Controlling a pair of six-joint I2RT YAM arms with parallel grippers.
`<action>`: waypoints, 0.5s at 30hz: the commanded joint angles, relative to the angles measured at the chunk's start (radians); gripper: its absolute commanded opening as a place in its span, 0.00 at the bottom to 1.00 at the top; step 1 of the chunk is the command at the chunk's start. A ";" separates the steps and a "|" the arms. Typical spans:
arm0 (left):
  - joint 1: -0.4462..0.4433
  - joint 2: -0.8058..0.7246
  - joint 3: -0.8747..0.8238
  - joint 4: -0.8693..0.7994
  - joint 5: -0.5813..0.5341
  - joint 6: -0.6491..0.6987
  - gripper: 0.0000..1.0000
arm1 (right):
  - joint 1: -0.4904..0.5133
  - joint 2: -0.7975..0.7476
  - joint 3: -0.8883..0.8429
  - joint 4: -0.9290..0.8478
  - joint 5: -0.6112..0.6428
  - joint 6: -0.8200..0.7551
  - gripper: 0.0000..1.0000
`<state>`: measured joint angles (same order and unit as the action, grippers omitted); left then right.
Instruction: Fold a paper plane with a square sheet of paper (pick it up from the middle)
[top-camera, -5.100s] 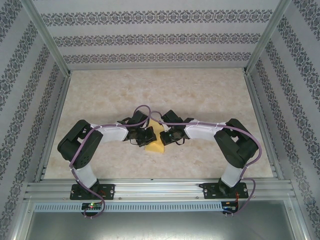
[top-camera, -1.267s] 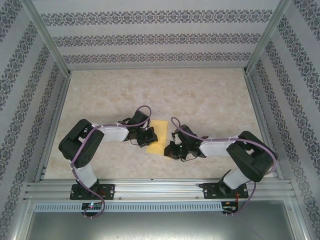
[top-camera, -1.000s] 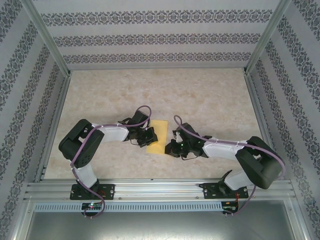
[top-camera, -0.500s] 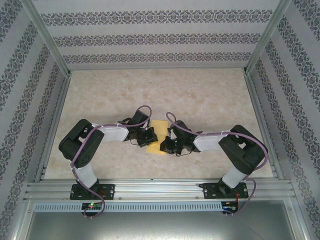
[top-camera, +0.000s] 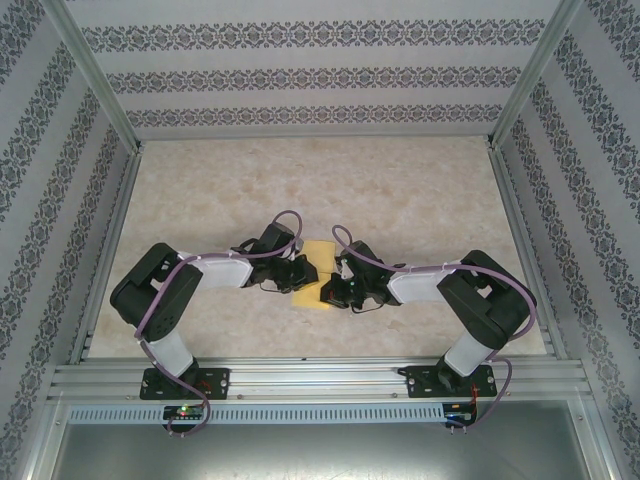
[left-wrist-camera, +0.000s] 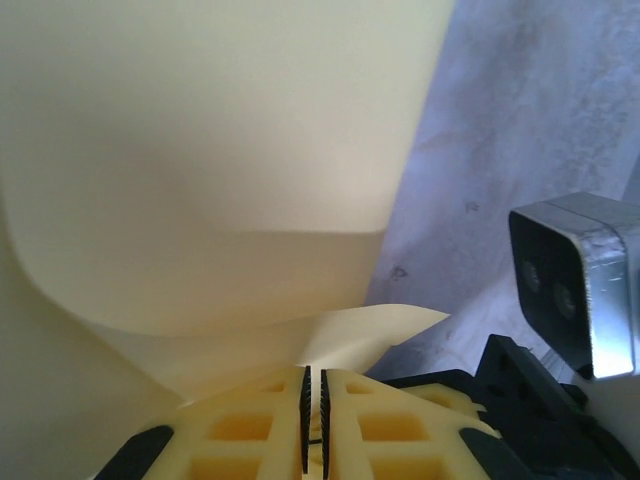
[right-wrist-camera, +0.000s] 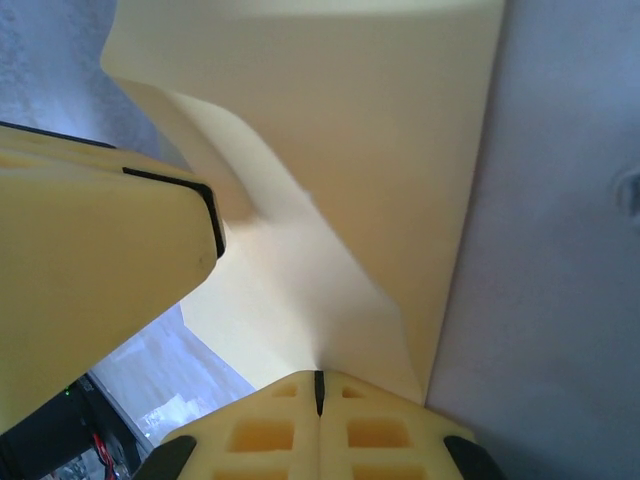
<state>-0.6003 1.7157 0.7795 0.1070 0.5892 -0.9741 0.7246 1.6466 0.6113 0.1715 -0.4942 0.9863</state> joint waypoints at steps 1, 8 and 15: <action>0.002 0.028 -0.008 0.098 0.029 -0.001 0.14 | 0.023 0.047 -0.021 -0.144 0.057 -0.035 0.01; 0.015 0.074 0.019 -0.050 -0.071 0.063 0.11 | 0.029 0.059 -0.016 -0.189 0.081 -0.050 0.00; 0.082 0.091 -0.021 0.019 -0.040 0.087 0.12 | 0.050 0.062 0.014 -0.287 0.127 -0.086 0.00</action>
<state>-0.5667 1.7748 0.7826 0.1173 0.6029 -0.9268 0.7540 1.6531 0.6559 0.0971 -0.4473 0.9371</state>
